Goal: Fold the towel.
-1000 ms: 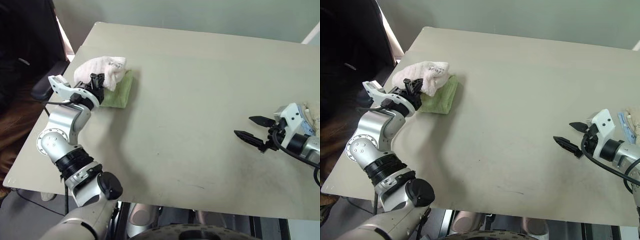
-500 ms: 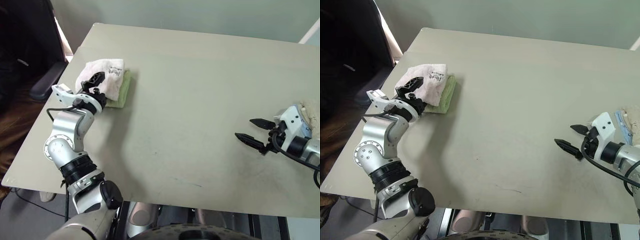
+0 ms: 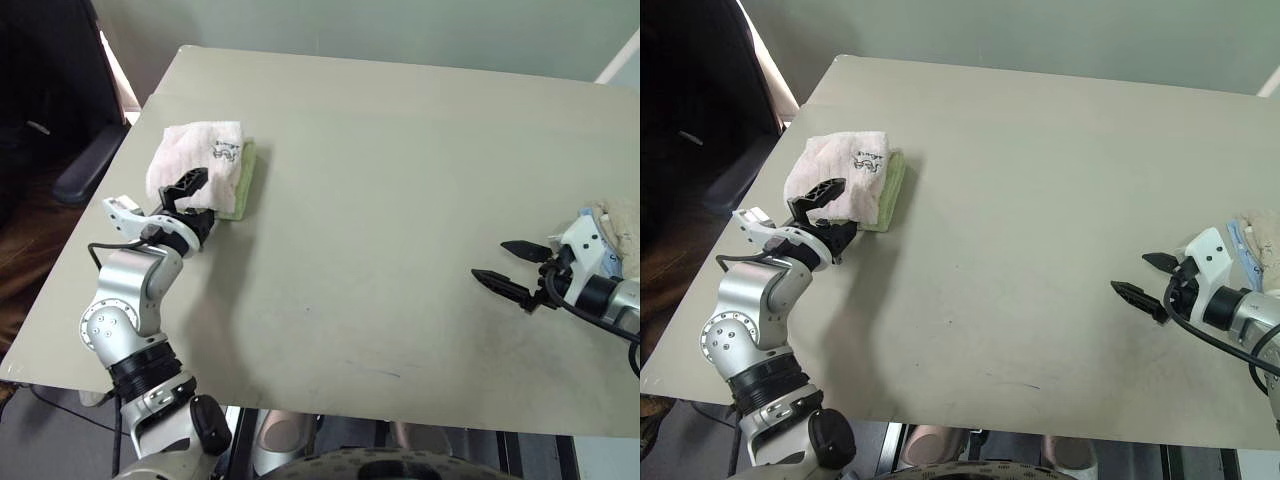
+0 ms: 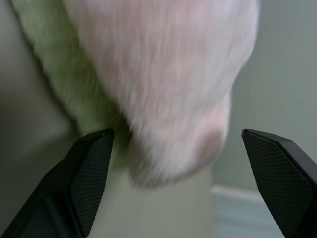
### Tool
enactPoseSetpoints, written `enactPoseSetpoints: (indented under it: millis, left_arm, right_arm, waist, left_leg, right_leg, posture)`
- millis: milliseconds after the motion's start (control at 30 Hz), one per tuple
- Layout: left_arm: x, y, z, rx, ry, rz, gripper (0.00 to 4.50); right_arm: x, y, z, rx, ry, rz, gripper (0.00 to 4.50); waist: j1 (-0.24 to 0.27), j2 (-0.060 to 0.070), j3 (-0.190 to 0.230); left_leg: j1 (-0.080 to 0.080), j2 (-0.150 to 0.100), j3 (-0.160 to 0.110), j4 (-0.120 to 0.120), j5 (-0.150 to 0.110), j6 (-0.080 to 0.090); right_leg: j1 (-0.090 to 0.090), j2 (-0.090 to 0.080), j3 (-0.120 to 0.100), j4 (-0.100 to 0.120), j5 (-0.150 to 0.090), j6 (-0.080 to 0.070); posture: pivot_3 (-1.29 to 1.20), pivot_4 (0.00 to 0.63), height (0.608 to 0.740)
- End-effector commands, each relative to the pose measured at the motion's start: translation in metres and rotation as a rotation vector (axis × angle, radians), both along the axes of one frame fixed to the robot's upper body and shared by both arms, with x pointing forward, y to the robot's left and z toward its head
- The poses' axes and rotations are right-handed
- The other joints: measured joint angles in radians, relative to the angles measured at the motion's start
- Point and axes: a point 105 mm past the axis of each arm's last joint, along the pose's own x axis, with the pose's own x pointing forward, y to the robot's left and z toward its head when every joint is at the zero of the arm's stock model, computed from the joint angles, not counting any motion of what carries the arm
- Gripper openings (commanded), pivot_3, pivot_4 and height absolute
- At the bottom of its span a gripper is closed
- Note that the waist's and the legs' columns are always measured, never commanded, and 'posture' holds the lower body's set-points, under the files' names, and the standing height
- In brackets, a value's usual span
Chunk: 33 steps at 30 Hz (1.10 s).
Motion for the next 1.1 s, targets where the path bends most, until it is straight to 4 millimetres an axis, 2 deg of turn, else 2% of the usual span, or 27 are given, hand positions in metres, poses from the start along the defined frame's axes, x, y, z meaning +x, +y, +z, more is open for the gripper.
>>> enactPoseSetpoints:
  millis: [33, 200, 267, 300, 400, 467, 600, 767, 900, 1000, 1100]
  left_arm:
    - [-0.020, -0.030, 0.017, 0.204, -0.087, -0.267, 4.46]
    - [-0.049, -0.065, 0.025, 0.496, -0.212, -0.624, 4.46]
    - [-0.053, -0.073, 0.024, 0.608, -0.262, -0.693, 4.46]
    - [-0.055, -0.081, 0.028, 0.655, -0.346, -0.727, 4.46]
    - [-0.065, -0.104, 0.050, 0.644, -0.664, -0.790, 4.46]
    - [-0.070, -0.110, 0.051, 0.599, -0.746, -0.840, 4.46]
    - [-0.063, -0.116, 0.065, 0.602, -0.925, -0.821, 4.46]
    - [-0.059, -0.113, 0.066, 0.654, -1.032, -0.810, 4.46]
    - [-0.055, -0.102, 0.048, 0.780, -1.078, -0.861, 4.46]
    - [-0.050, -0.090, 0.044, 0.765, -1.081, -0.836, 4.46]
    - [-0.048, -0.080, 0.041, 0.820, -1.093, -0.851, 4.46]
  right_arm:
    - [0.001, 0.001, 0.011, -0.011, -0.050, 0.017, 4.50]
    - [0.002, 0.000, 0.012, -0.007, -0.054, 0.013, 4.50]
    - [0.001, 0.000, 0.013, -0.008, -0.055, 0.012, 4.50]
    - [0.001, -0.001, 0.014, -0.009, -0.060, 0.010, 4.50]
    - [0.000, -0.002, 0.018, -0.013, -0.077, -0.004, 4.50]
    - [-0.002, -0.003, 0.020, -0.021, -0.095, -0.010, 4.50]
    - [-0.005, 0.003, 0.036, 0.042, -0.179, -0.029, 4.50]
    - [-0.016, 0.016, 0.043, 0.113, -0.234, -0.016, 4.50]
    - [-0.025, 0.030, 0.042, 0.169, -0.219, 0.022, 4.50]
    - [-0.027, 0.035, 0.041, 0.186, -0.204, 0.046, 4.50]
    - [-0.024, 0.039, 0.043, 0.193, -0.207, 0.061, 4.50]
  waist:
    - [-0.001, -0.001, 0.000]
    - [0.002, -0.001, 0.000]
    - [0.002, 0.000, 0.000]
    - [0.001, 0.000, 0.000]
    - [-0.002, 0.000, 0.000]
    - [-0.003, -0.001, 0.000]
    - [-0.007, -0.001, 0.000]
    - [-0.013, -0.001, 0.000]
    - [-0.016, -0.001, 0.000]
    - [-0.018, -0.002, -0.001]
    - [-0.019, -0.002, -0.001]
  left_leg:
    - [0.000, 0.001, -0.001, 0.000, -0.001, -0.002]
    - [-0.001, 0.007, -0.005, 0.000, -0.009, -0.018]
    - [-0.001, 0.010, -0.006, 0.000, -0.011, -0.024]
    - [-0.001, 0.011, -0.006, 0.000, -0.011, -0.025]
    - [-0.002, 0.014, -0.007, 0.000, -0.012, -0.028]
    - [-0.003, 0.015, -0.008, 0.000, -0.012, -0.030]
    - [-0.003, 0.016, -0.008, 0.000, -0.011, -0.031]
    - [-0.003, 0.021, -0.007, -0.002, -0.006, -0.023]
    - [-0.003, 0.024, -0.007, -0.002, -0.006, -0.023]
    - [-0.004, 0.025, -0.007, -0.002, -0.007, -0.024]
    - [-0.004, 0.026, -0.007, -0.002, -0.007, -0.024]
  right_leg:
    - [0.000, 0.003, 0.000, 0.000, 0.000, -0.001]
    - [-0.002, 0.009, 0.000, 0.001, -0.001, -0.009]
    - [-0.002, 0.009, 0.001, 0.001, -0.001, -0.012]
    - [-0.003, 0.009, 0.002, 0.002, -0.001, -0.013]
    - [-0.005, 0.012, 0.003, 0.002, -0.001, -0.017]
    - [-0.008, 0.012, 0.003, 0.005, -0.003, -0.019]
    - [-0.013, 0.011, 0.003, 0.017, -0.010, -0.022]
    - [-0.014, 0.014, 0.002, 0.020, -0.013, -0.024]
    - [-0.015, 0.015, 0.002, 0.020, -0.014, -0.024]
    - [-0.015, 0.016, 0.002, 0.019, -0.014, -0.025]
    - [-0.015, 0.017, 0.002, 0.019, -0.014, -0.025]
  posture:
    - [0.00, 0.150, 0.728]
    - [0.00, 0.150, 0.728]
    - [0.00, 0.150, 0.728]
    - [0.00, 0.150, 0.728]
    - [0.00, 0.150, 0.728]
    - [0.00, 0.150, 0.728]
    - [0.00, 0.150, 0.728]
    - [0.00, 0.150, 0.728]
    - [0.00, 0.150, 0.728]
    - [0.00, 0.150, 0.728]
    - [0.00, 0.150, 0.728]
